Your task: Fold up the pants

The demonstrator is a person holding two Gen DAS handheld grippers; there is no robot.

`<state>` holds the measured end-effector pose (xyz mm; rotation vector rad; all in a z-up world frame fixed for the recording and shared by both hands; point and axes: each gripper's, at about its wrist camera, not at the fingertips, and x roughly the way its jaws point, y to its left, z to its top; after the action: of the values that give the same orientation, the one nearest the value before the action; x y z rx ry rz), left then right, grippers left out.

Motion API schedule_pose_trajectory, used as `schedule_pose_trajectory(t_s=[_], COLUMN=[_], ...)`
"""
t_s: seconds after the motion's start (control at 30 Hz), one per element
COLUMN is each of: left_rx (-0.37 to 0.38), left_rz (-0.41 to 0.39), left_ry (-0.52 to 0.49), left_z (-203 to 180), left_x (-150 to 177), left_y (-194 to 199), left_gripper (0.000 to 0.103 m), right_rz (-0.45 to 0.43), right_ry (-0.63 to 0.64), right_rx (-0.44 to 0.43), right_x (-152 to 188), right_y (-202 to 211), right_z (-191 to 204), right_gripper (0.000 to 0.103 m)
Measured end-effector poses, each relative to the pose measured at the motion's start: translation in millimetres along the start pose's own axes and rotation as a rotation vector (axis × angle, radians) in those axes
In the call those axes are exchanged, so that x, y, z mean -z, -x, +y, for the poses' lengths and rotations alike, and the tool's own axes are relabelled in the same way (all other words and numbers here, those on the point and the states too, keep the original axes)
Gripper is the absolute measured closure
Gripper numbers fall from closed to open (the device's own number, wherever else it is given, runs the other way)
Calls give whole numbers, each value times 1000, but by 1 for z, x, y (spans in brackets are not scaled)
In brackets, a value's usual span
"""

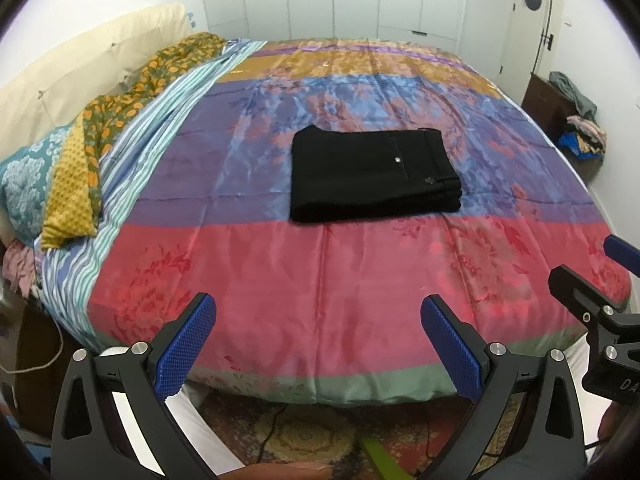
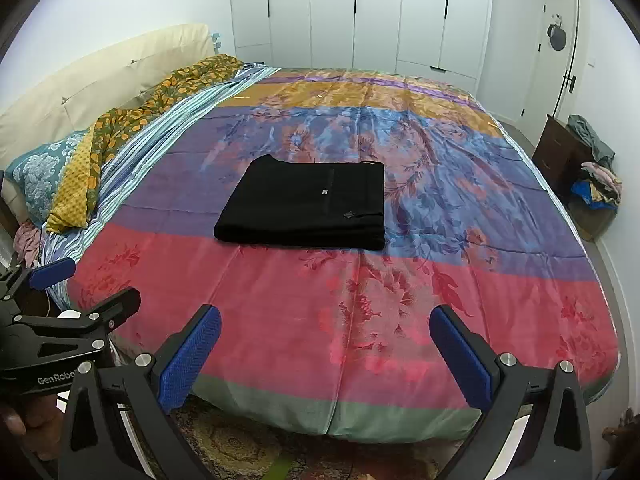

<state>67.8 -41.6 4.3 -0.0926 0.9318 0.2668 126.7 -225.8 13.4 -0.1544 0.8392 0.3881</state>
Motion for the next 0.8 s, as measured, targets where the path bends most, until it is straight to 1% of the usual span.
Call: schedule_pose_trajectory(t_s=[0.8], left_rx=[0], left_rz=[-1], left_ry=[0], left_z=[1], left_x=[0], left_y=[0], left_gripper=[1], right_rz=[-4], right_ry=[-3], right_rx=[10], right_x=[-3], right_y=[0], right_z=[-6], right_gripper=[0])
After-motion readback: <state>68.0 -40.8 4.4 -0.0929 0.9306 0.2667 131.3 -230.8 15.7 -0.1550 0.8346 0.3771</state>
